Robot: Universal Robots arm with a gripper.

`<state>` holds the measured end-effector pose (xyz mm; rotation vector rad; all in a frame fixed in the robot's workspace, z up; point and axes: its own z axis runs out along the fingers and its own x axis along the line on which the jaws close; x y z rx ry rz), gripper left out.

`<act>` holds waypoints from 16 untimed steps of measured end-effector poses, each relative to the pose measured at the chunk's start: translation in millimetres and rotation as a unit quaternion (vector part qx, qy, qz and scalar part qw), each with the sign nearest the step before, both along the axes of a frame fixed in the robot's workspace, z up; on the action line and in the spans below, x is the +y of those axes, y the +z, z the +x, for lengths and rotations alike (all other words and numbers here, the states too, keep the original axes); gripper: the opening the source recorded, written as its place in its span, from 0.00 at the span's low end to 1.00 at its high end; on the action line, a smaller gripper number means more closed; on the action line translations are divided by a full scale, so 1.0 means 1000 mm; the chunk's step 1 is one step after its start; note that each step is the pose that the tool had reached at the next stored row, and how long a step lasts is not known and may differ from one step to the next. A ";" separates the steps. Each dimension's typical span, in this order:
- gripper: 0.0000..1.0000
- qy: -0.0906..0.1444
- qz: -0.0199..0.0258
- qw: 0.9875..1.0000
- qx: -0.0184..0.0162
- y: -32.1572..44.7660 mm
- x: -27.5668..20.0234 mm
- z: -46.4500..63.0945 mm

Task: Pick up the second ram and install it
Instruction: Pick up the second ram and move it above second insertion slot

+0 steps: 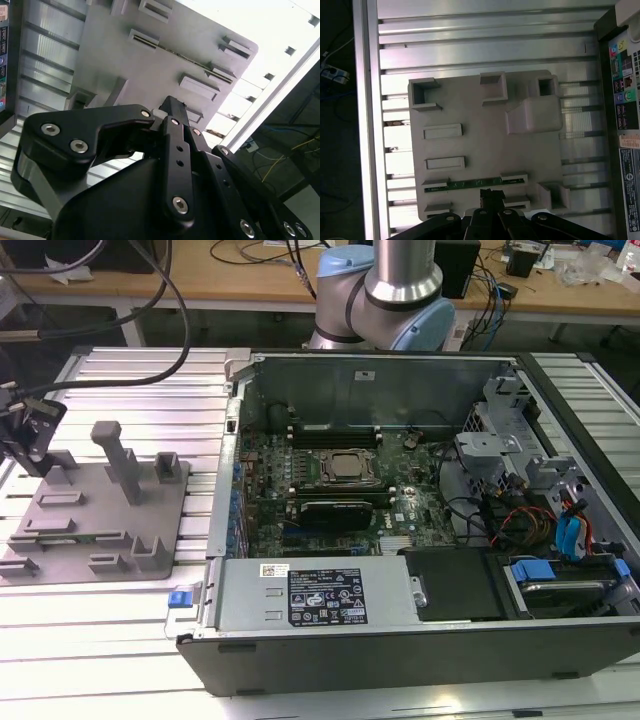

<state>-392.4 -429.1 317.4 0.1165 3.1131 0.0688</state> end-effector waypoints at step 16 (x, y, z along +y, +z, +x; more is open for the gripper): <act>0.08 0.168 -0.006 0.986 0.000 -0.0005 0.0000 0.000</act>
